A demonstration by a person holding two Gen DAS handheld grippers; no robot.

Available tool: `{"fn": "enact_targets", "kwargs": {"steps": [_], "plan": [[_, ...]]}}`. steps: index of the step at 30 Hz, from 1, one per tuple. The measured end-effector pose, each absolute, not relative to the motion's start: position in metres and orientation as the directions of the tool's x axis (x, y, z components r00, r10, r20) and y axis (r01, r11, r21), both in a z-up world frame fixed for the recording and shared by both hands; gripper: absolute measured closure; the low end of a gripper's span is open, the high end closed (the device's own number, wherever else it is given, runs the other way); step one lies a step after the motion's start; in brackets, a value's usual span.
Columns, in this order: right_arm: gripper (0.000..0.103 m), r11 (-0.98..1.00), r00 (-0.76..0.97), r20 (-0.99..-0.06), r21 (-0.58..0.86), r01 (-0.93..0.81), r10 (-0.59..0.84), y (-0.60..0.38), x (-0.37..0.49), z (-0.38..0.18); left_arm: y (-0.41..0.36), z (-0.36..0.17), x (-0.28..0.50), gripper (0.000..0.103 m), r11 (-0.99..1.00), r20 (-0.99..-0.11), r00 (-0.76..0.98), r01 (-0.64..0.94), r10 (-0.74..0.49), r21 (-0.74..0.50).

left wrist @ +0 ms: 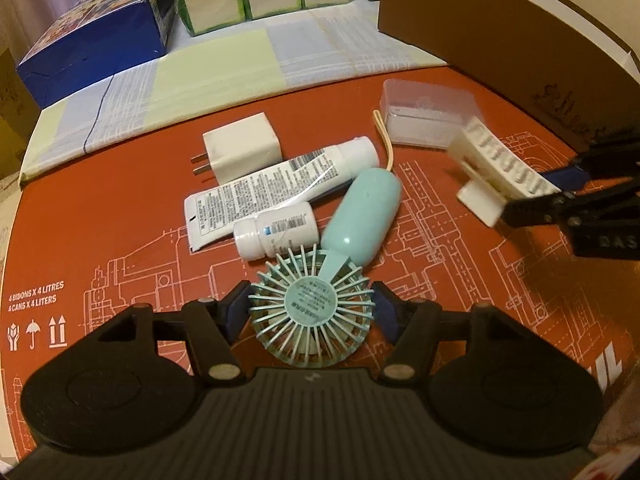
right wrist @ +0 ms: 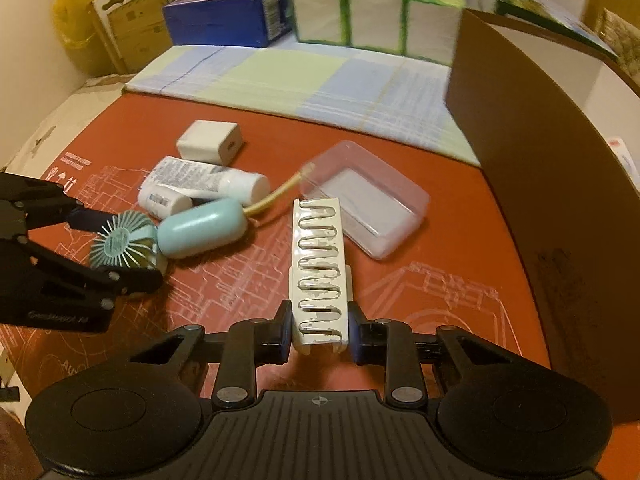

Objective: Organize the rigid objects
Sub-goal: 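Grasp the mint-green fan with the left gripper while the right gripper grasps the white zigzag rack, then lift the fan and white rack and carry both toward the brown box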

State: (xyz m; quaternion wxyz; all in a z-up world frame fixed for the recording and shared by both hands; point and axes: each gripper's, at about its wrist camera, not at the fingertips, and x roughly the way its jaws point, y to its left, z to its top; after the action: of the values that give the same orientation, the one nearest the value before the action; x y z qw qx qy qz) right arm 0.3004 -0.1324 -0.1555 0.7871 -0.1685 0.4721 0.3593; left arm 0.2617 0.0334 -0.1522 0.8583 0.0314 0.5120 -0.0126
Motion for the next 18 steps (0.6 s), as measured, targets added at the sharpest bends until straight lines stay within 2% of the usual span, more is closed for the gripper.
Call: {"fn": "enact_targets", "kwargs": {"steps": [15,18], "plan": [[0.077,0.717,0.269,-0.876,0.117,-0.687,0.400,-0.146,0.299,-0.154,0.018,-0.157,0.258,0.043,0.999,-0.884,0.467,0.021,0.015,0.028],[0.066,0.721,0.268,-0.876,0.121,-0.682,0.401,-0.145,0.301,-0.154,0.017,-0.157,0.258,0.043,0.999,-0.881,0.473,0.023,0.021,0.036]]}}
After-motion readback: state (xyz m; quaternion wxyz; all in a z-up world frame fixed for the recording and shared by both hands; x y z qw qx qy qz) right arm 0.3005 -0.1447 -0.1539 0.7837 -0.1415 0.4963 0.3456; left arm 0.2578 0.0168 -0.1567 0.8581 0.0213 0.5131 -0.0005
